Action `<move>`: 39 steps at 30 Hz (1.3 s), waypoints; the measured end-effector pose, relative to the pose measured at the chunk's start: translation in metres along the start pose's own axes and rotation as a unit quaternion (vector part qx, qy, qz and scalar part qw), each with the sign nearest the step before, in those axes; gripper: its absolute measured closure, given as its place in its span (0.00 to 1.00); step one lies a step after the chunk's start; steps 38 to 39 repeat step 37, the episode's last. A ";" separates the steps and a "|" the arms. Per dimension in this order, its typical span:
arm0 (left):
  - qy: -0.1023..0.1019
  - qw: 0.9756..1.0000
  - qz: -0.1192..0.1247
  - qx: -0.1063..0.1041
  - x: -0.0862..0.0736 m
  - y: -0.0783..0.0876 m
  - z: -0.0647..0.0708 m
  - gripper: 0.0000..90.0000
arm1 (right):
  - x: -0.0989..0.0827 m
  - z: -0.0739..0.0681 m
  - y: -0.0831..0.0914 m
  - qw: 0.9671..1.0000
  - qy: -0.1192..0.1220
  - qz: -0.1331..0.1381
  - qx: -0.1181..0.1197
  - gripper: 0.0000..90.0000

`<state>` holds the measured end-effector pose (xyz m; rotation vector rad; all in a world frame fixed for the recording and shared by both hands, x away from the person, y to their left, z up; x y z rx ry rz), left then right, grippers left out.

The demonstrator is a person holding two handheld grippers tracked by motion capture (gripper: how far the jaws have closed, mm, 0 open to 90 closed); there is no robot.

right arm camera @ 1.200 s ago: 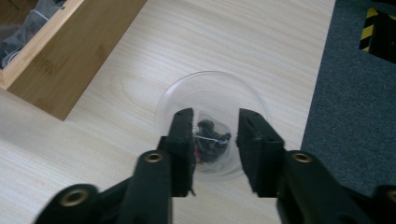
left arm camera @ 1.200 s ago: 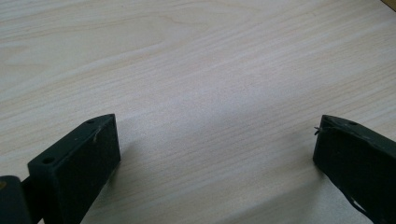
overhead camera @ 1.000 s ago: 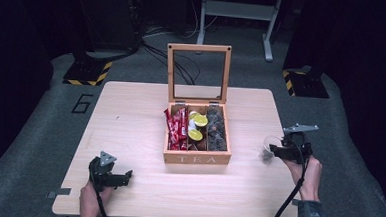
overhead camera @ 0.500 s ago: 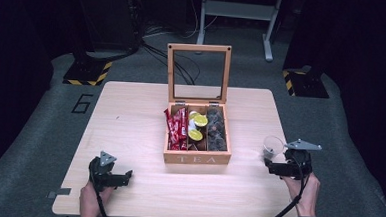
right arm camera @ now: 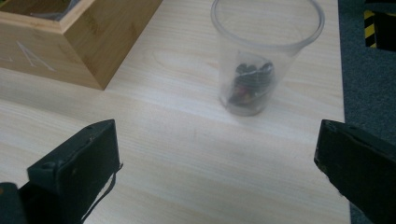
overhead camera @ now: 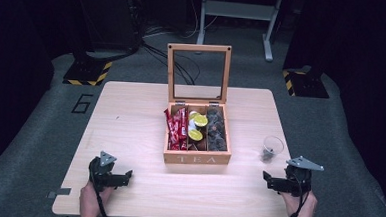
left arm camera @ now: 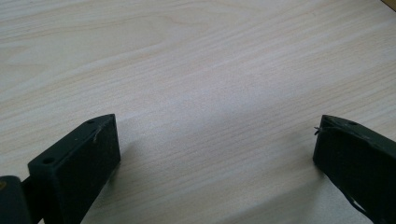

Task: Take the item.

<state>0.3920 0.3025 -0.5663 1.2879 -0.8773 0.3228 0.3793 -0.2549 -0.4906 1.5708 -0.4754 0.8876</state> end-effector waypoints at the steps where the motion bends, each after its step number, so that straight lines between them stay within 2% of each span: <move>1: 0.001 1.000 0.002 0.001 0.000 0.000 0.000 0.01 | -0.002 0.000 -0.001 1.000 -0.001 -0.001 0.000 0.00; 5: 0.000 1.000 0.003 0.002 0.000 0.000 0.000 0.01 | -0.013 -0.004 -0.008 1.000 -0.008 -0.004 0.001 0.00; 6: 0.000 1.000 0.003 0.002 0.000 0.000 0.000 0.01 | -0.020 -0.008 -0.014 1.000 -0.007 -0.005 0.002 0.00; 9: -0.001 1.000 0.003 0.002 0.000 0.000 0.000 0.01 | -0.026 -0.013 -0.018 1.000 -0.006 -0.011 0.002 0.00; 10: -0.001 1.000 0.003 0.002 0.000 0.000 0.000 0.01 | -0.035 -0.018 -0.024 1.000 -0.005 -0.016 0.001 0.00; 12: 0.000 1.000 0.003 0.001 0.000 0.000 0.000 0.01 | -0.038 -0.018 -0.027 1.000 -0.001 -0.018 0.002 0.00; 14: 0.000 1.000 0.003 0.001 0.000 0.000 0.000 0.01 | -0.045 -0.020 -0.032 1.000 -0.011 -0.020 0.005 0.00; 19: 0.000 1.000 0.003 0.001 0.000 0.000 0.000 0.01 | -0.053 -0.021 -0.042 0.999 -0.008 -0.029 0.011 0.00; 20: 0.001 1.000 0.003 0.001 0.000 0.000 0.000 0.01 | -0.058 -0.023 -0.045 1.000 -0.005 -0.030 0.000 0.00; 22: 0.000 1.000 0.003 0.001 0.000 0.000 0.000 0.01 | -0.058 -0.025 -0.047 0.999 0.013 -0.031 -0.013 0.00; 29: 0.000 1.000 0.003 0.001 0.000 0.000 0.000 0.01 | -0.057 -0.026 -0.048 0.999 0.007 -0.032 -0.011 0.00; 30: 0.000 1.000 0.003 0.001 0.000 0.000 0.000 0.01 | -0.057 -0.026 -0.048 0.999 0.013 -0.031 -0.009 0.00; 39: 0.001 1.000 0.003 0.002 0.000 0.000 0.000 0.01 | -0.057 -0.025 -0.049 0.999 0.016 -0.031 -0.005 0.00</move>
Point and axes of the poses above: each handheld gripper's, and its own axes: y roughly backward along the jaws, x roughly out of its top, z roughly to its right, the point moved 5 cm from there along -y, roughly forward along the jaws, and after that the axes turned 3 degrees about -x, right-handed, at the moved point
